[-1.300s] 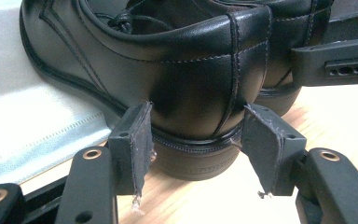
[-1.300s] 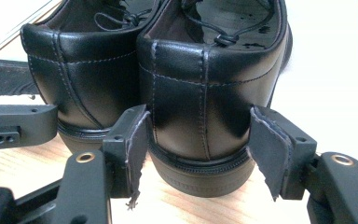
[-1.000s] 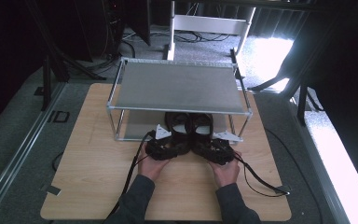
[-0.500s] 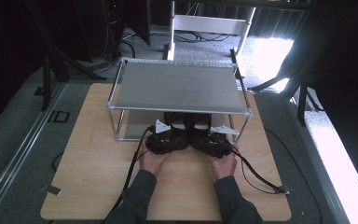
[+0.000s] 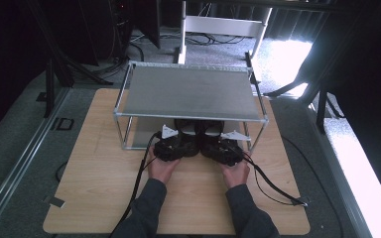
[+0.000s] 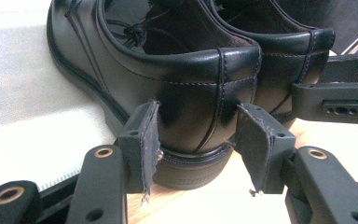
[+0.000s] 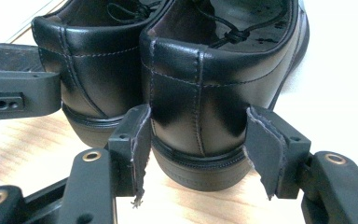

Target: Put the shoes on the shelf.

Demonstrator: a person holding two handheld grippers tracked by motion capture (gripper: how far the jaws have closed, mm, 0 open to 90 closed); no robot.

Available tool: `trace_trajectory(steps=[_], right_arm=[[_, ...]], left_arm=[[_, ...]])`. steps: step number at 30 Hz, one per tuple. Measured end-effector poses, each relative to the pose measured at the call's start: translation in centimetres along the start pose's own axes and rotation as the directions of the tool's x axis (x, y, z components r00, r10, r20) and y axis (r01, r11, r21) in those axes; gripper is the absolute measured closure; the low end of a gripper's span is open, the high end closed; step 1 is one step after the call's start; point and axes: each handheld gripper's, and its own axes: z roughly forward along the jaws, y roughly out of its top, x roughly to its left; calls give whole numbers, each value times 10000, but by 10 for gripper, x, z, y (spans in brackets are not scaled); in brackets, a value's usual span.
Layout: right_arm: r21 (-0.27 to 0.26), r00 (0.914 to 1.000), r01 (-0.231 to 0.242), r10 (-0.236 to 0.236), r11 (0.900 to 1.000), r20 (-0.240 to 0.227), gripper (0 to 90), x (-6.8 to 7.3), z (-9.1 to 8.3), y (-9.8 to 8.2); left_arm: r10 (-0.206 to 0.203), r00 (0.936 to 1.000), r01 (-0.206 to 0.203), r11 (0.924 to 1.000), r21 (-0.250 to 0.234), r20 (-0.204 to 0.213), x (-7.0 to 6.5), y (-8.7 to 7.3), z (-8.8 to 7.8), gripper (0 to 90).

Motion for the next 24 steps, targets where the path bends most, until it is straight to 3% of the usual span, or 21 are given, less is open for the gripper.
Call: trace_trajectory(steps=[13, 17, 23, 24], right_arm=[[168, 9998, 157, -160, 9997, 142, 391, -2, 3, 0], [81, 9990, 427, -428, 9991, 123, 390, -7, -5, -4], [381, 9941, 1089, -1087, 9933, -63, 370, -16, -28, -19], [555, 9919, 1246, -1231, 9906, -308, 364, -18, -34, -26]], left_arm=[[51, 10000, -51, 9999, -104, -44, 1, -1, -8, 484], [268, 9996, -268, 9996, -19, -94, 3, -7, -16, 481], [83, 10000, -82, 9993, 376, -25, 15, -24, -28, 476], [74, 9999, -70, 9986, 516, -82, 20, -31, -33, 475]])
